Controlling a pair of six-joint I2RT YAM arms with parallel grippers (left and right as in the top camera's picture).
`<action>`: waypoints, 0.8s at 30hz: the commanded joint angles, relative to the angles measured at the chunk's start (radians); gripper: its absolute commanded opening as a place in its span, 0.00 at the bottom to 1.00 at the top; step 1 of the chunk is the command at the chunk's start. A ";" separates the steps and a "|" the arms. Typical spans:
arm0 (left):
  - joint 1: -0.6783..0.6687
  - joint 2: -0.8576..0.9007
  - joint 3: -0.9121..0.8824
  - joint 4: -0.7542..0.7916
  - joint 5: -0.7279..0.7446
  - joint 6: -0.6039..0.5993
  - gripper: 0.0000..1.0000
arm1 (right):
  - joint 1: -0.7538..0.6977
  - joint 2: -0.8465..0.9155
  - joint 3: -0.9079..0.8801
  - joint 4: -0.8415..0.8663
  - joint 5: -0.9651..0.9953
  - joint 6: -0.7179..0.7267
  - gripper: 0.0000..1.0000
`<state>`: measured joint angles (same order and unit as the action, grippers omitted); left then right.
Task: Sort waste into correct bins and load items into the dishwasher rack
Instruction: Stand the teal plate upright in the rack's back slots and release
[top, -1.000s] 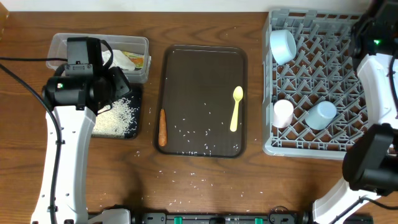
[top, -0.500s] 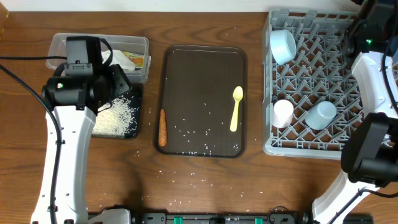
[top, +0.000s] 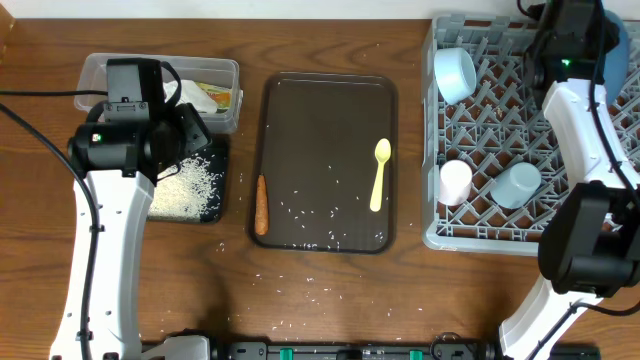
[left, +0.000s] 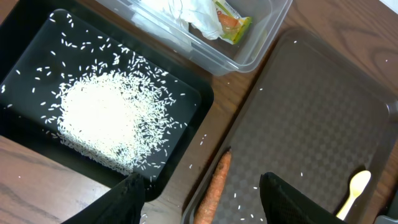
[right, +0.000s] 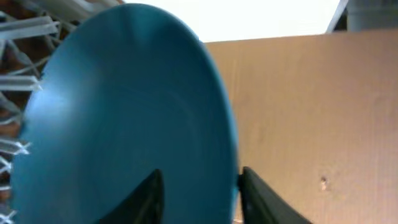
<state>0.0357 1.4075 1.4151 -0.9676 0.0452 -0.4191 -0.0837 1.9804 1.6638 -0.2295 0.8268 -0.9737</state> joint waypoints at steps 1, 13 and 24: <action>0.003 0.011 -0.004 0.002 -0.013 -0.005 0.62 | 0.000 0.015 -0.008 -0.011 -0.016 0.068 0.61; 0.003 0.011 -0.004 0.002 -0.013 -0.005 0.62 | 0.004 -0.006 -0.008 -0.026 -0.032 0.182 0.99; 0.003 0.011 -0.004 0.002 -0.013 -0.005 0.62 | 0.076 -0.164 -0.008 -0.116 -0.314 0.232 0.99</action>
<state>0.0357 1.4075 1.4151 -0.9668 0.0452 -0.4191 -0.0460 1.9106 1.6535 -0.3206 0.6655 -0.7925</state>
